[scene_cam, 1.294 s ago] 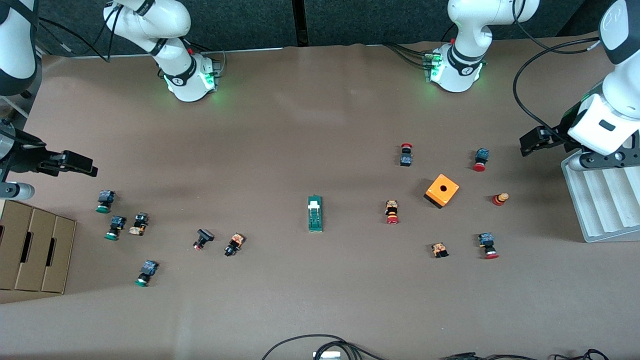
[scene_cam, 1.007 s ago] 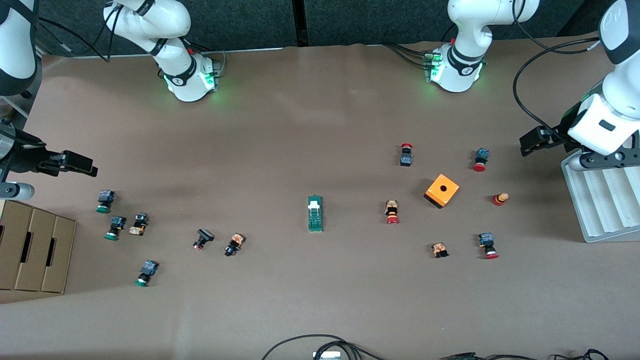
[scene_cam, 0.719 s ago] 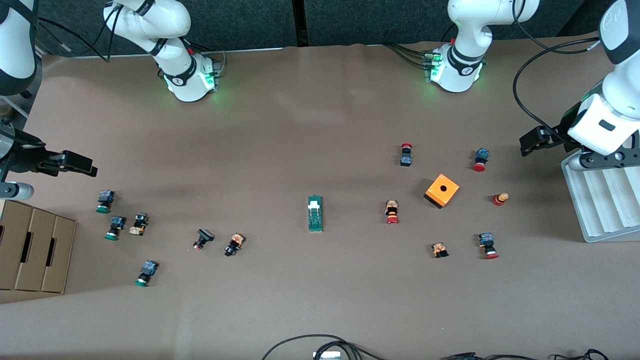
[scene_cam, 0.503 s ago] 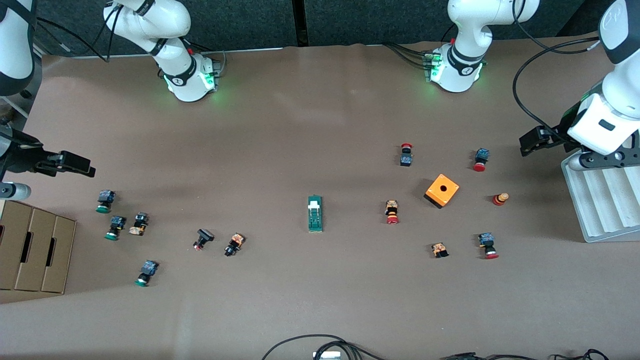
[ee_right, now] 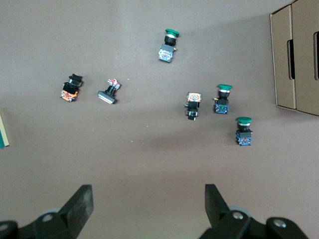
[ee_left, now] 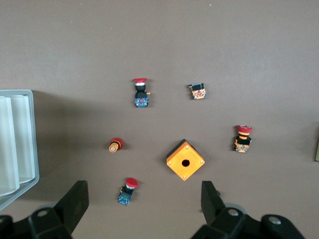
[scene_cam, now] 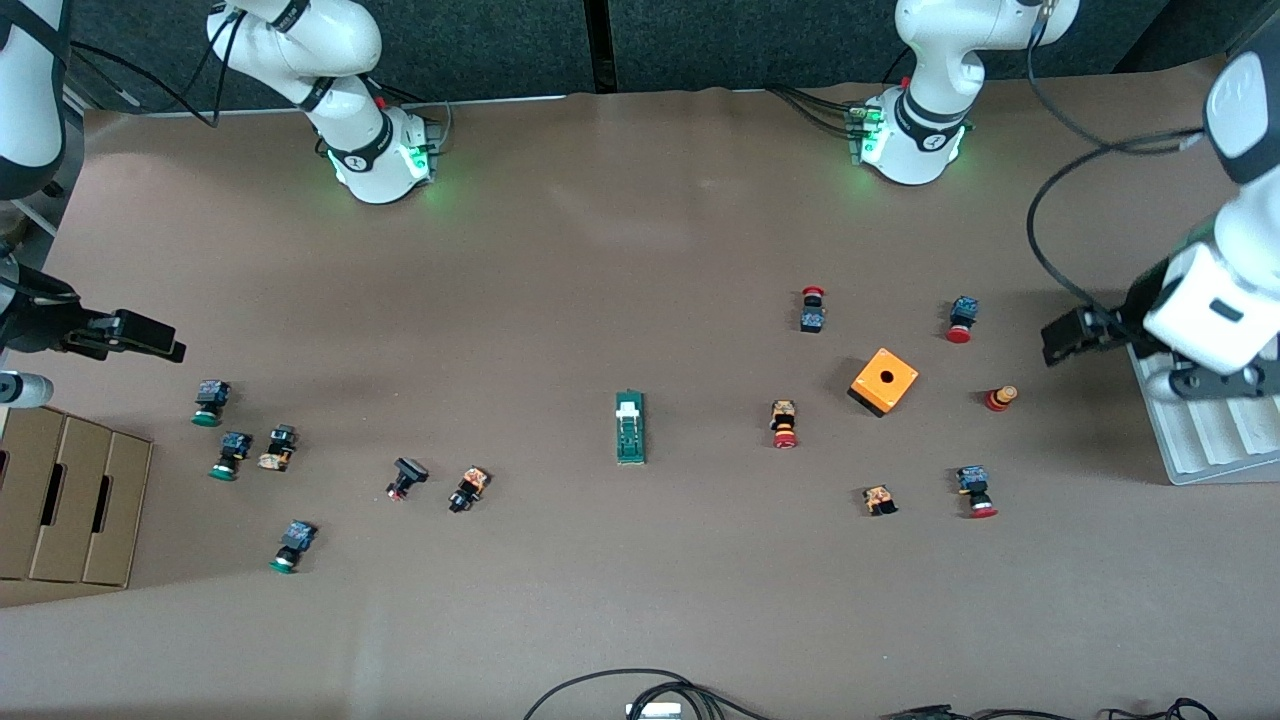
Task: Close load switch with both arms
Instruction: 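Move the left gripper over the green load switch and lower it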
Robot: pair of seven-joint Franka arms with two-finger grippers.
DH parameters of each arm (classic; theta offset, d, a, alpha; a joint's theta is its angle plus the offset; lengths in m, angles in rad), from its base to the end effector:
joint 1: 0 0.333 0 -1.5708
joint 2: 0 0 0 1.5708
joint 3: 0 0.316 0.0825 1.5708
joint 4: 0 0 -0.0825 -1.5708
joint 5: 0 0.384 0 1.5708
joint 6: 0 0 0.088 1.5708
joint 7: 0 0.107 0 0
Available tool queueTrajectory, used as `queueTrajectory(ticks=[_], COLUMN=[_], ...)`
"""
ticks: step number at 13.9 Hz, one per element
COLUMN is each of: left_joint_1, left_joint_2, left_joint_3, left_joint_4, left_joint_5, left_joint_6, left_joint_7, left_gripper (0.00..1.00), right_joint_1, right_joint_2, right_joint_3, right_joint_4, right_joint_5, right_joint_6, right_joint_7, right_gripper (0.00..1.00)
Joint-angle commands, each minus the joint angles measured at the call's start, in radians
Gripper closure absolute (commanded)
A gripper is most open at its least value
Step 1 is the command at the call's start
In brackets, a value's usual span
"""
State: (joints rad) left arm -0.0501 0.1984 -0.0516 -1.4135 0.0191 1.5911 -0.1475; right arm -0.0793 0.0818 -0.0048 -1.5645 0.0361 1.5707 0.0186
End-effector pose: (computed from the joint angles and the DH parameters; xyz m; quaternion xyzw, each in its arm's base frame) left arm 0.6133 -0.0574 0.5845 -0.9997 -0.0231 0.0096 0.0057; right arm 0.5751 -0.0445 0.5812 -0.9978 0.0520 0.0372 0.0191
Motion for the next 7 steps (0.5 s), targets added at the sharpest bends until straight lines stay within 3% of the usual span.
queueTrajectory(ticks=[1, 7], left_joint_1=[-0.040, -0.197], left_joint_2=[0.010, 0.019], left_joint_3=[-0.039, -0.065], left_joint_4=[0.056, 0.047], left_joint_5=[0.007, -0.002], left_joint_6=[-0.022, 0.052], left_joint_7=[-0.012, -0.465], left_gripper=[0.00, 0.01], right_joint_1=[-0.016, -0.017], right_joint_2=[0.033, 0.064], right_joint_3=[0.006, 0.006], right_joint_4=[0.017, 0.018], right_joint_5=[-0.019, -0.012], right_joint_6=[0.005, 0.006], right_joint_7=[0.000, 0.000], right_gripper=[0.00, 0.00])
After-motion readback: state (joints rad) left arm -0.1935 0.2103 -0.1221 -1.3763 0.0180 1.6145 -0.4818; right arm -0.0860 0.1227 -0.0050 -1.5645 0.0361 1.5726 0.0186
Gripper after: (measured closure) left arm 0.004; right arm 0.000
